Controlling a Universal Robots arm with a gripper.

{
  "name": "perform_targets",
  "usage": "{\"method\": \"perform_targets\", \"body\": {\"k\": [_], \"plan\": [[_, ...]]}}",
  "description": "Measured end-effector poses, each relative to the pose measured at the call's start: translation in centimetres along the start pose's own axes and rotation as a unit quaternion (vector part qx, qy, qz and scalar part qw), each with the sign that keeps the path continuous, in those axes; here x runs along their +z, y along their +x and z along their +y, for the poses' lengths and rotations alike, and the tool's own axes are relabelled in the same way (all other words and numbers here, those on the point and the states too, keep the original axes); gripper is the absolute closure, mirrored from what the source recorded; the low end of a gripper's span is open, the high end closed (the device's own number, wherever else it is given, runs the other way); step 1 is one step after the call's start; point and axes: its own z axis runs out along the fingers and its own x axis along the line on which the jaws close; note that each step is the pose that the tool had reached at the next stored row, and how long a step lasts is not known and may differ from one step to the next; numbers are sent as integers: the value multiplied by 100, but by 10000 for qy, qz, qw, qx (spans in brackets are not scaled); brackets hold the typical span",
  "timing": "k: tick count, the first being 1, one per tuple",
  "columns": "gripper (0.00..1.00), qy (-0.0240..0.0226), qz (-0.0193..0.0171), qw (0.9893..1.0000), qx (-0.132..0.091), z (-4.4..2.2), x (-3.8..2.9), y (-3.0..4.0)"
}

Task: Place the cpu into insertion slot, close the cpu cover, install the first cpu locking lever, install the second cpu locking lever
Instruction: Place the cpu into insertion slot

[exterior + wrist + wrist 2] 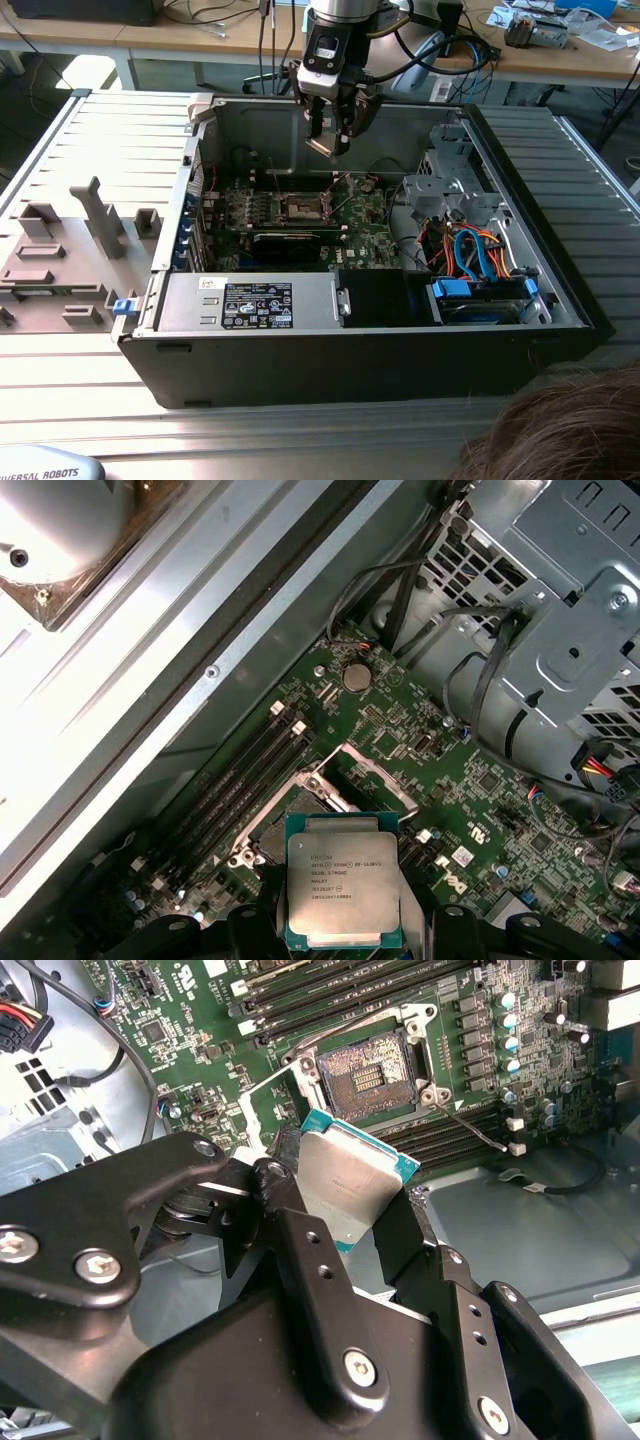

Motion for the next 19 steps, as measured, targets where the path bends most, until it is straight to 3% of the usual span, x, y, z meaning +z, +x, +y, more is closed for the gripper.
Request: {"method": "perform_targets", "body": {"k": [19], "plan": [[46, 0, 0, 10000, 62, 0, 1, 0]]}}
